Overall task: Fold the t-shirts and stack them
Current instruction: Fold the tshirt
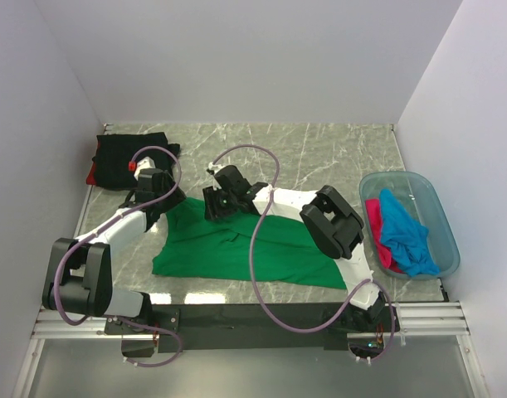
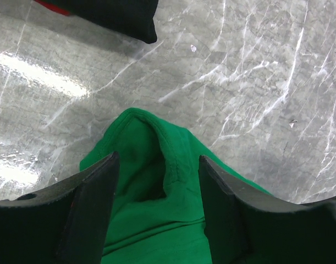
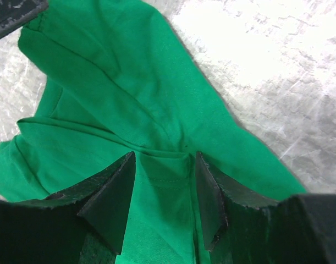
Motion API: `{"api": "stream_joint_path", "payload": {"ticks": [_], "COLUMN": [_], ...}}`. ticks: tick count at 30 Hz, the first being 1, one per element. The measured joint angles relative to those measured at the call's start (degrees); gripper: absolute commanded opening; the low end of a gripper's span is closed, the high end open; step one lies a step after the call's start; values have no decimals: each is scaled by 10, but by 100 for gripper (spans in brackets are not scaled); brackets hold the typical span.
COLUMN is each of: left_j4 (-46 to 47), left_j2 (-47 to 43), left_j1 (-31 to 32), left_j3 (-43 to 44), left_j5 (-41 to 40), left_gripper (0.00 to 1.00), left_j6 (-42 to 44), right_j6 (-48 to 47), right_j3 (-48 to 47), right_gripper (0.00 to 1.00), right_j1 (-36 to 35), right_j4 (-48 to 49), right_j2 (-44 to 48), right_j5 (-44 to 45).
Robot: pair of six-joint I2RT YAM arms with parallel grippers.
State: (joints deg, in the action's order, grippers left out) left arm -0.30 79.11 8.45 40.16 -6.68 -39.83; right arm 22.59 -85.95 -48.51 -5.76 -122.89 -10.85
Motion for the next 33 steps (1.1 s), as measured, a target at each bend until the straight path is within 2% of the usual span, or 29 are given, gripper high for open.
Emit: {"api": "stream_joint_path", "payload": {"ticks": [6, 8, 14, 15, 19, 33], "left_j4": [0, 0, 0, 0, 0, 1], "left_j2": [0, 0, 0, 0, 0, 20], "left_j1": [0, 0, 0, 0, -1, -6], "left_j3": [0, 0, 0, 0, 0, 0], "left_j5": [0, 2, 5, 5, 5, 5], "left_gripper": [64, 64, 63, 63, 62, 61], "left_j6": [0, 0, 0, 0, 1, 4], "right_j6": [0, 0, -1, 0, -1, -29], "right_j3": [0, 0, 0, 0, 0, 93], "right_gripper": [54, 51, 24, 16, 1, 0], "right_j1": [0, 0, -5, -6, -10, -33], "right_j4": [-3, -3, -2, -2, 0, 35], "right_j2": [0, 0, 0, 0, 0, 54], "right_j5": [7, 5, -8, -11, -18, -7]}}
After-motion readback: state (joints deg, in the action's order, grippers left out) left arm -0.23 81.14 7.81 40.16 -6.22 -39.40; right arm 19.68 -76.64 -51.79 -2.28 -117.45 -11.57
